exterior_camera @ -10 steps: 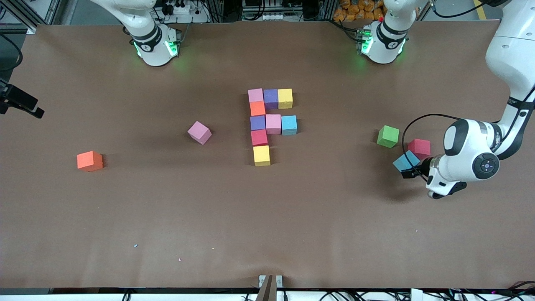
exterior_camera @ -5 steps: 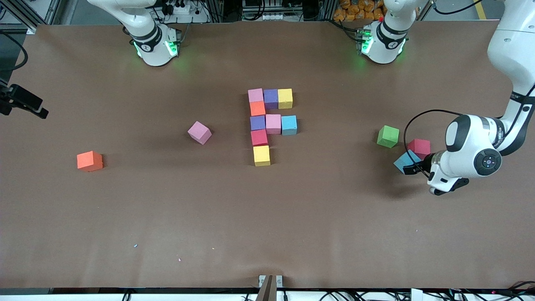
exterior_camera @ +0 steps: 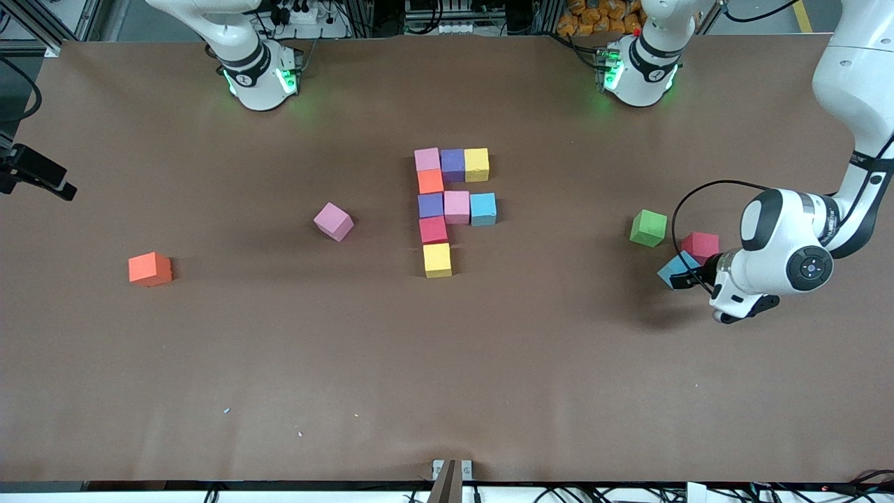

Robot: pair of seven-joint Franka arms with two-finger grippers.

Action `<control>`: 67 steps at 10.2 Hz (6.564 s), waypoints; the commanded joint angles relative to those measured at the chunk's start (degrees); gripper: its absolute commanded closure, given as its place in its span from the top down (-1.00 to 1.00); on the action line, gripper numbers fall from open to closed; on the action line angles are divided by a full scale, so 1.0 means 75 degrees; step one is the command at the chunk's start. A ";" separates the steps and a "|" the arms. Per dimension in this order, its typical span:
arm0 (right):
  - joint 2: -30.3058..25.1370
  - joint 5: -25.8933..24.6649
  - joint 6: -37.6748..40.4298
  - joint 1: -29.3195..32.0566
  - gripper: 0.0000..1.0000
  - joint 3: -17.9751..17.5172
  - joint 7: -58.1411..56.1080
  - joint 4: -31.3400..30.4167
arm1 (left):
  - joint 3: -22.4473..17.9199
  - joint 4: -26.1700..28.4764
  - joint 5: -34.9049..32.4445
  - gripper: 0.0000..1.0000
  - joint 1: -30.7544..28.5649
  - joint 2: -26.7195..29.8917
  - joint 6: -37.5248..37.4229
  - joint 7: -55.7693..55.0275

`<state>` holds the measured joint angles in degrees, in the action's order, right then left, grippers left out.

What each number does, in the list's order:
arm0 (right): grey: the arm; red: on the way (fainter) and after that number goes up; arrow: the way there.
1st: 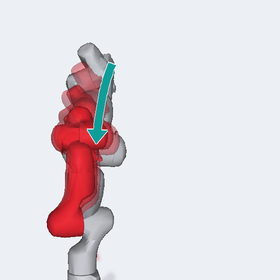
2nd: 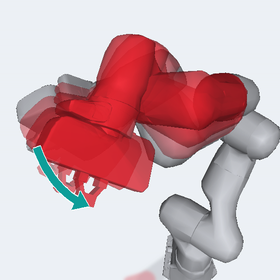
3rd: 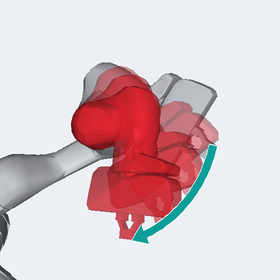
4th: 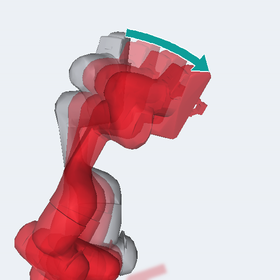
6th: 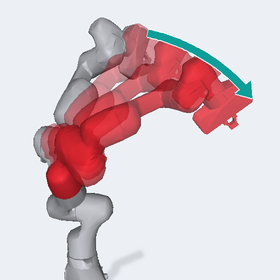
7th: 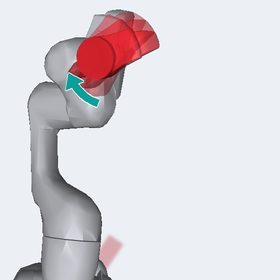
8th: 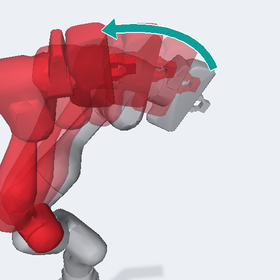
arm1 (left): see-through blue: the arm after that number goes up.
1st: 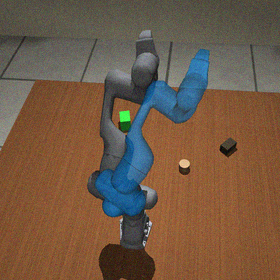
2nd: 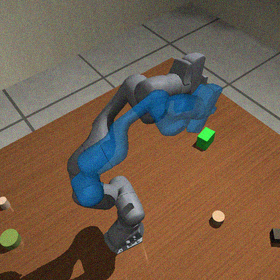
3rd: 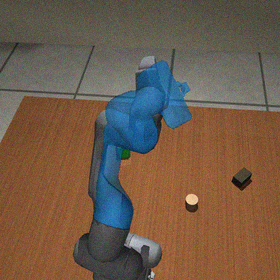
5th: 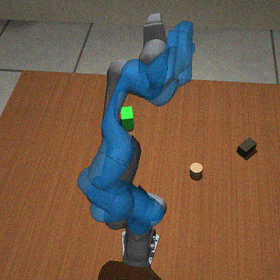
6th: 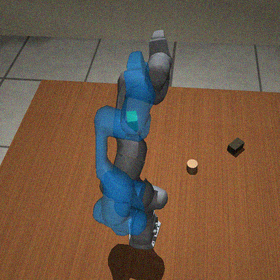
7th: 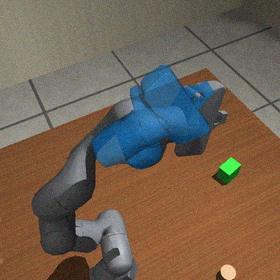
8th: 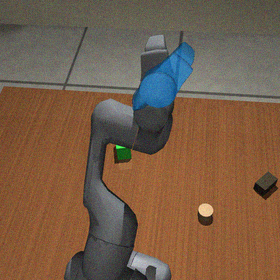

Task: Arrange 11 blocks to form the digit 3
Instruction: 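Grasp and lift the cyan cube with the left gripper, then carry the cyan cube with the left gripper to below the yellow cube, then lower the cyan cube under the yellow cube and open the left gripper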

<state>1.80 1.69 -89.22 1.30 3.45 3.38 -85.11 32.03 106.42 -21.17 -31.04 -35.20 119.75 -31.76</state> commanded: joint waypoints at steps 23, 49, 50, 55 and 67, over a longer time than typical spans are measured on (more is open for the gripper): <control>0.0112 0.0103 0.0013 -0.0115 1.00 0.0044 0.0123 0.0146 | 0.0264 -0.0196 0.0362 -0.70 0.0772 0.0146 0.0159 -0.0184; 0.0194 0.0092 -0.0069 -0.0104 1.00 0.0055 0.0135 0.0110 | 0.0171 -0.3607 -0.1255 -0.81 0.6681 -0.1998 -0.0848 0.7809; 0.0194 0.0092 -0.0081 -0.0104 1.00 0.0055 0.0135 0.0122 | 0.0148 -0.3607 -0.1290 -0.81 0.6798 -0.1987 -0.0849 0.7914; 0.0194 0.0092 -0.0093 -0.0104 1.00 0.0055 0.0135 0.0122 | -0.0695 -0.3982 -0.1243 -0.81 0.7537 -0.2045 -0.0872 0.8325; 0.0241 0.0208 -0.0116 -0.0081 1.00 0.0032 0.0158 0.0110 | -0.1059 -0.4556 -0.1243 -0.81 0.8077 -0.2502 -0.0697 0.8325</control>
<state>3.41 2.13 -89.96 0.47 3.89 3.85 -84.65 24.69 74.59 -30.24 28.54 -52.43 114.65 29.61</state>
